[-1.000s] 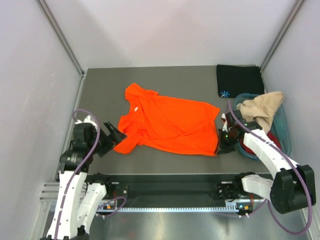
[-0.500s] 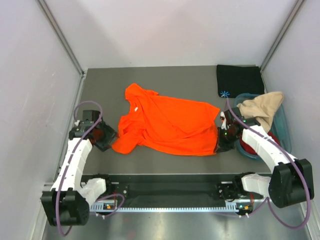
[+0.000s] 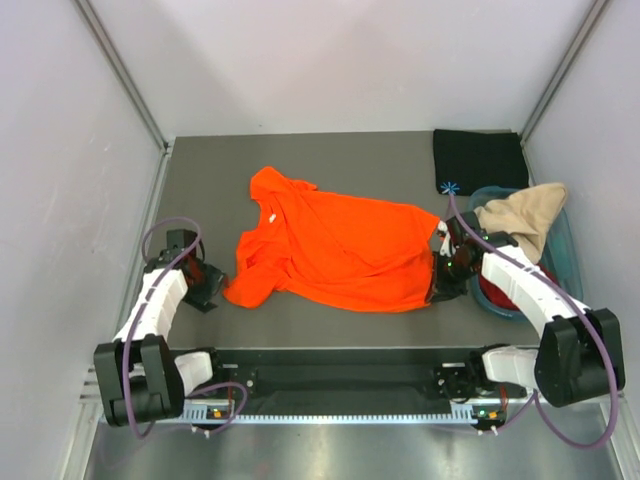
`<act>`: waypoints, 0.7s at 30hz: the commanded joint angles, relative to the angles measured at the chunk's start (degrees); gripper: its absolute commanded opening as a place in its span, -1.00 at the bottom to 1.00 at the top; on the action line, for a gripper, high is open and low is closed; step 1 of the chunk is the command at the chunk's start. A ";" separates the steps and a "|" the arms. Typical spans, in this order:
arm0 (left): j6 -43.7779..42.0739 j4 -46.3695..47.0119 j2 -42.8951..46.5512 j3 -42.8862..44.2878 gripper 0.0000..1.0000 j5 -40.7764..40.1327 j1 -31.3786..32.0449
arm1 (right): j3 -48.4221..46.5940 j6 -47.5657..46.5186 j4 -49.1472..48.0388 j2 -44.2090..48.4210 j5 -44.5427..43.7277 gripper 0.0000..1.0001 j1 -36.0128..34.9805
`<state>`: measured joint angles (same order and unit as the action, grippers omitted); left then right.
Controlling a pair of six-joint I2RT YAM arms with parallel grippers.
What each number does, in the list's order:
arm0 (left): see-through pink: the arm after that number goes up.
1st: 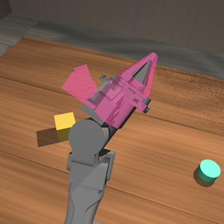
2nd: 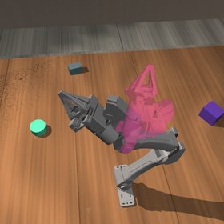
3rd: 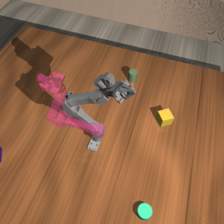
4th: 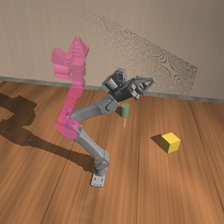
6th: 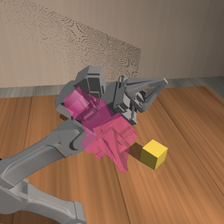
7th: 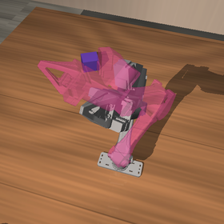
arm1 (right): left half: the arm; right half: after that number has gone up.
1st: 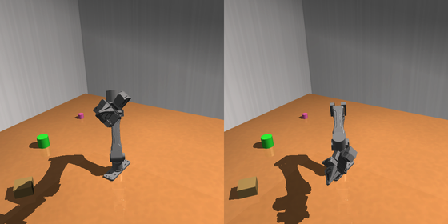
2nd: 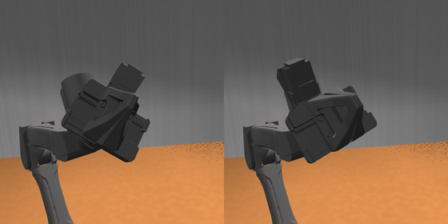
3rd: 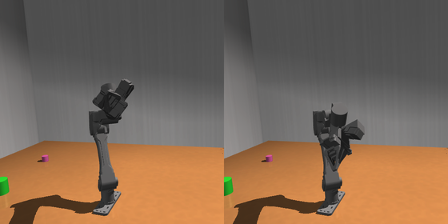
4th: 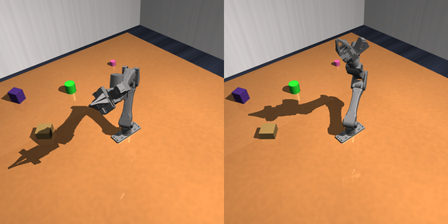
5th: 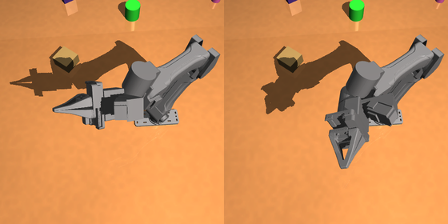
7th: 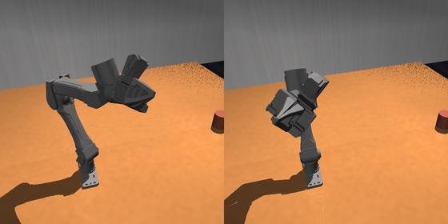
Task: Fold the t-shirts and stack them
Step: Flatten the tshirt out
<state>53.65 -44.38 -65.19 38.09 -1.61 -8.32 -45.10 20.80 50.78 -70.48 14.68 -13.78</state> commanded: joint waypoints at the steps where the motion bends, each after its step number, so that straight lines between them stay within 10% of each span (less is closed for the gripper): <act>1: -2.22 8.24 -1.25 -0.47 0.18 0.63 -1.09 | -2.53 -0.84 -1.21 -0.62 0.70 -1.00 -0.46; 21: -2.76 11.15 -7.67 -2.32 0.15 3.62 -1.18 | -4.03 -0.67 -2.44 -3.70 1.14 -1.00 -0.46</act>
<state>51.07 -35.27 -70.76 35.83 1.87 -9.13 -46.65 20.56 49.71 -73.97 15.16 -13.78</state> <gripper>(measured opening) 0.584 0.018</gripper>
